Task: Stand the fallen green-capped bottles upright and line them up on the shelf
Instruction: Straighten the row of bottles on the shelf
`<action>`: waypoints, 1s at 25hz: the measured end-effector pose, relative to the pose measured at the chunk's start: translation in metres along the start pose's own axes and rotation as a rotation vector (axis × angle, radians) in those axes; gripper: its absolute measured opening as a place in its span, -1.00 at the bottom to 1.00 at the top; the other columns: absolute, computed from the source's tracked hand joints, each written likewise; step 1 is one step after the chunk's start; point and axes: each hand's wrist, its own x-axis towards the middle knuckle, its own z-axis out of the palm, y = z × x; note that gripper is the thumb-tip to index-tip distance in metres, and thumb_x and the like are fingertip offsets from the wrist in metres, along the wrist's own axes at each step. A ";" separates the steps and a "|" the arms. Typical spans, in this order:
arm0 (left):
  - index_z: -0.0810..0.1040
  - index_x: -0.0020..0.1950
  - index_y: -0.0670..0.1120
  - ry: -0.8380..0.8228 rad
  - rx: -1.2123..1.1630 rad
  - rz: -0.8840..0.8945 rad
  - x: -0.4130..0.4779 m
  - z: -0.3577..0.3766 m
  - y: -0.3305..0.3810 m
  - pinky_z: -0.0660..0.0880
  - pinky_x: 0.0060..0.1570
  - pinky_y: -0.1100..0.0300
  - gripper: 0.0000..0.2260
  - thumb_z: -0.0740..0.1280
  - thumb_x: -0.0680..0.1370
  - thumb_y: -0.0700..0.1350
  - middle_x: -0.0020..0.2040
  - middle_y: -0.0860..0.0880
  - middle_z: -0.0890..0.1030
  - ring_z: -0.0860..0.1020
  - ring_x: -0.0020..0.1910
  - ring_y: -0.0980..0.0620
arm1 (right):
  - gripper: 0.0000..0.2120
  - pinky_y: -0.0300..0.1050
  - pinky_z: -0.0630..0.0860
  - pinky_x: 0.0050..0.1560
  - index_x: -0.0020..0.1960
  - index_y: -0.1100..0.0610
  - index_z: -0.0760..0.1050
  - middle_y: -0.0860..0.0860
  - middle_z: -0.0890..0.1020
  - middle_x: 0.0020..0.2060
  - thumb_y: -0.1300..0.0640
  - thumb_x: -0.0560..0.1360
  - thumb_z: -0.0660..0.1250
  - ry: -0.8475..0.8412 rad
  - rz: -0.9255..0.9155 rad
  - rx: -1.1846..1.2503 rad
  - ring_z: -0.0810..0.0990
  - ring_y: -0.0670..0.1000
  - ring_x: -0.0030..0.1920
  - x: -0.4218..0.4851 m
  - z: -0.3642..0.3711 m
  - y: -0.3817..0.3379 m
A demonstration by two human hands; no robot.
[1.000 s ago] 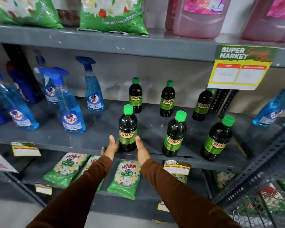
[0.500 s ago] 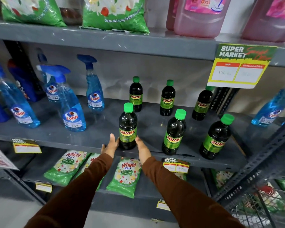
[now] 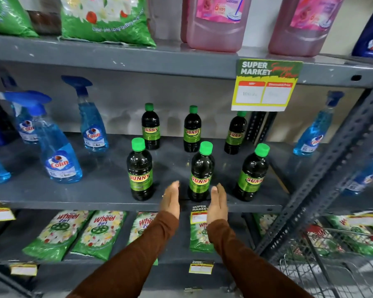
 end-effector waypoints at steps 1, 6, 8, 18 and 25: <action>0.24 0.41 -0.23 -0.042 -0.140 -0.130 0.010 0.009 -0.001 0.09 0.49 -0.01 -0.41 -0.05 0.57 0.18 0.46 -0.16 0.27 0.22 0.46 -0.10 | -0.58 -0.22 0.20 0.36 0.41 0.18 0.22 0.09 0.32 0.41 0.05 0.59 0.08 -0.030 0.054 -0.042 0.28 0.04 0.40 0.004 -0.002 -0.003; 0.25 0.42 0.10 -0.279 -0.049 -0.404 0.053 0.009 -0.054 -0.18 0.52 -0.09 0.17 -0.03 -0.08 0.69 0.54 0.06 0.07 -0.04 0.52 0.06 | -0.46 0.03 0.20 0.40 0.37 0.26 0.26 0.23 0.30 0.41 -0.10 0.56 0.08 -0.049 0.234 -0.130 0.29 0.17 0.39 0.007 -0.005 -0.013; 0.23 0.43 0.07 -0.310 -0.003 -0.357 0.051 0.007 -0.052 -0.24 0.50 -0.10 0.23 -0.06 -0.13 0.69 0.54 -0.01 0.07 -0.09 0.53 0.02 | -0.47 0.04 0.17 0.42 0.38 0.25 0.26 0.24 0.28 0.42 -0.10 0.56 0.07 -0.052 0.230 -0.162 0.26 0.18 0.41 0.008 -0.007 -0.013; 0.42 0.31 -0.18 0.160 0.169 -0.016 0.003 0.019 -0.010 0.11 0.46 0.03 -0.34 -0.06 0.47 0.26 0.41 -0.19 0.36 0.26 0.42 -0.13 | -0.71 -0.01 0.36 0.26 0.05 0.18 0.55 0.17 0.59 0.06 0.04 0.51 0.16 0.054 0.047 -0.049 0.51 0.14 0.16 0.005 -0.018 -0.015; 0.48 0.16 -0.16 -0.249 0.233 0.205 -0.022 0.091 0.000 0.33 0.26 0.20 -0.49 0.00 0.49 0.18 0.14 -0.12 0.52 0.45 0.14 0.05 | -0.63 0.10 0.34 0.22 0.10 0.33 0.43 0.16 0.46 0.00 0.05 0.51 0.10 0.449 -0.158 -0.004 0.44 0.17 0.11 0.048 -0.081 -0.024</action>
